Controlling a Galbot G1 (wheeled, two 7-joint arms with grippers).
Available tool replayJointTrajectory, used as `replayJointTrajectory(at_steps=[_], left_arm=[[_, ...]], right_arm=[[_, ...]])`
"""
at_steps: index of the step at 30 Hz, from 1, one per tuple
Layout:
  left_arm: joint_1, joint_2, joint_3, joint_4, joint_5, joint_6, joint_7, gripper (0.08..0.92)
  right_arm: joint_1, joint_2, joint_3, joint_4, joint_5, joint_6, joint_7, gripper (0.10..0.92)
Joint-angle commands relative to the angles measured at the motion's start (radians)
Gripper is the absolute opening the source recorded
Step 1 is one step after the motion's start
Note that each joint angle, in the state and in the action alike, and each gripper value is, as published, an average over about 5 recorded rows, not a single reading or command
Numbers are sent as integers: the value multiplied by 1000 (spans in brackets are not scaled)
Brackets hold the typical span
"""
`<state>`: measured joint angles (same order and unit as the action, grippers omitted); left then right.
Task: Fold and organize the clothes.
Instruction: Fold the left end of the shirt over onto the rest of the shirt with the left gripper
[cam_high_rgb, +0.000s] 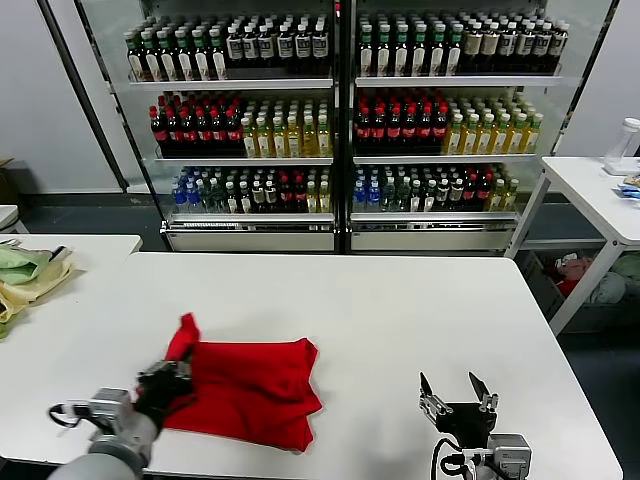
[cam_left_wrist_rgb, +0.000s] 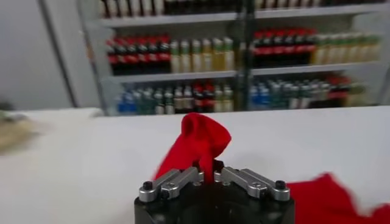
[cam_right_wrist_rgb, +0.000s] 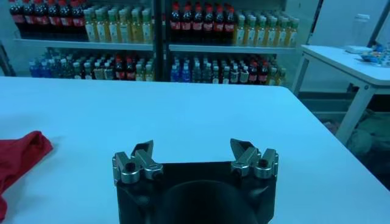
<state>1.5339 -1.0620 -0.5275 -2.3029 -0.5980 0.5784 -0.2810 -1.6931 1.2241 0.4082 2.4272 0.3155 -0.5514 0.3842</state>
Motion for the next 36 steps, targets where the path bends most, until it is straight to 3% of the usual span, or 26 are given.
replayJointTrajectory(at_steps=[1, 22, 32, 36], left_arm=[[-98, -120, 277, 40, 14, 4, 27, 119], [-137, -131, 302, 40, 18, 7, 24, 119], [-184, -157, 343, 178, 194, 4, 50, 122], [-167, -166, 355, 119, 211, -14, 89, 193]], right_arm=[[0, 1, 1, -1, -4, -1, 1, 823], [-2, 3, -3, -1, -6, -2, 1, 823], [-4, 7, -5, 4, -8, -4, 1, 823], [-4, 7, -6, 4, -7, -5, 1, 823]])
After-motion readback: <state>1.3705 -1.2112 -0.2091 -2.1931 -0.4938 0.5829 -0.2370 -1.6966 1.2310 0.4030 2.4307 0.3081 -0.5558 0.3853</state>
